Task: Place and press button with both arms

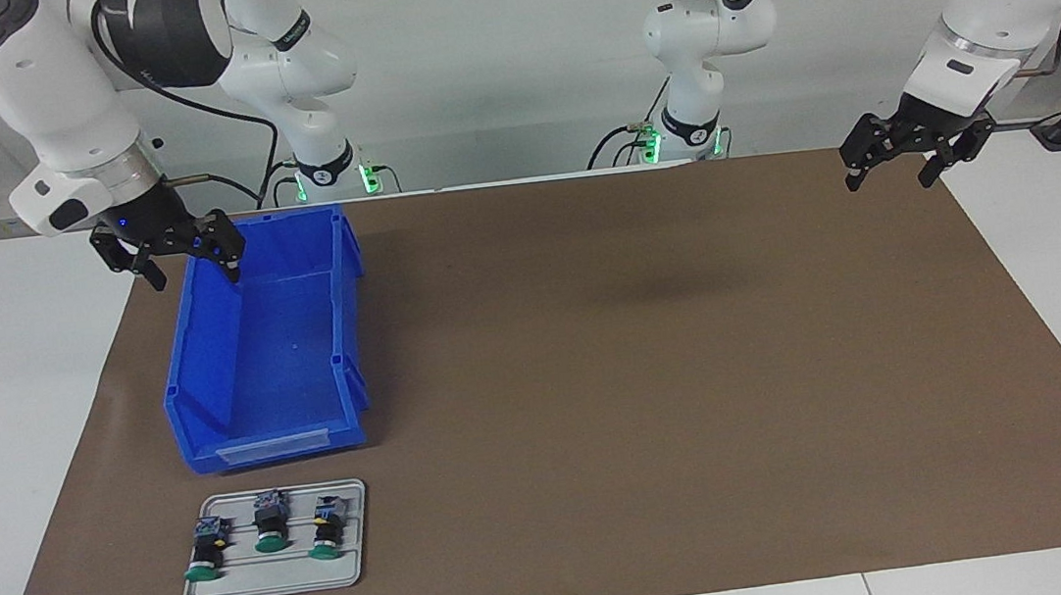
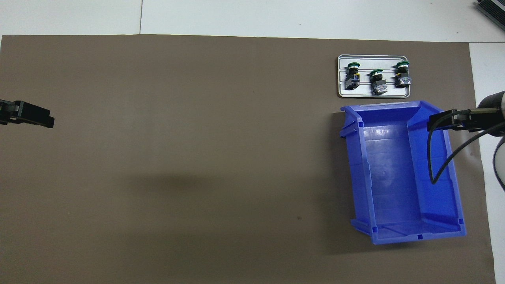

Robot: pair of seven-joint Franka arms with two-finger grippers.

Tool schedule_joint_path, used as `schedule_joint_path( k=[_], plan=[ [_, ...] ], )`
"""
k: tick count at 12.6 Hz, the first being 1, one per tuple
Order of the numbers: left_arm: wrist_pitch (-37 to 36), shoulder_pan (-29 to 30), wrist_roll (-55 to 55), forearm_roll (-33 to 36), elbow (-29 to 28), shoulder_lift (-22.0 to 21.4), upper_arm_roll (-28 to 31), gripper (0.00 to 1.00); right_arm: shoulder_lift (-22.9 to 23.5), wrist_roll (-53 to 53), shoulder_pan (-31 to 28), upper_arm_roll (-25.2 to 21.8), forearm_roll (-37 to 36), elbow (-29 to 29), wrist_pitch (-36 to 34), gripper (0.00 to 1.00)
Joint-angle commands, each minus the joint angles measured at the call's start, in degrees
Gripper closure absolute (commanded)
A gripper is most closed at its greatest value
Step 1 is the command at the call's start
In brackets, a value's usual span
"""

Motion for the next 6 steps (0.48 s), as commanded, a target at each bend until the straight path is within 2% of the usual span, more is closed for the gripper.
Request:
schedule_joint_path(
  k=[1, 6],
  plan=[
    [-0.2, 0.5, -0.4, 0.3, -1.4, -1.2, -0.4, 0.0, -0.1, 0.4, -0.6, 0.2, 1.4, -0.4, 0.5, 0.01],
    [-0.2, 0.5, -0.4, 0.3, -1.4, -1.2, -0.4, 0.0, -0.1, 1.2, -0.1, 0.2, 1.4, -0.4, 1.1, 0.03]
  ],
)
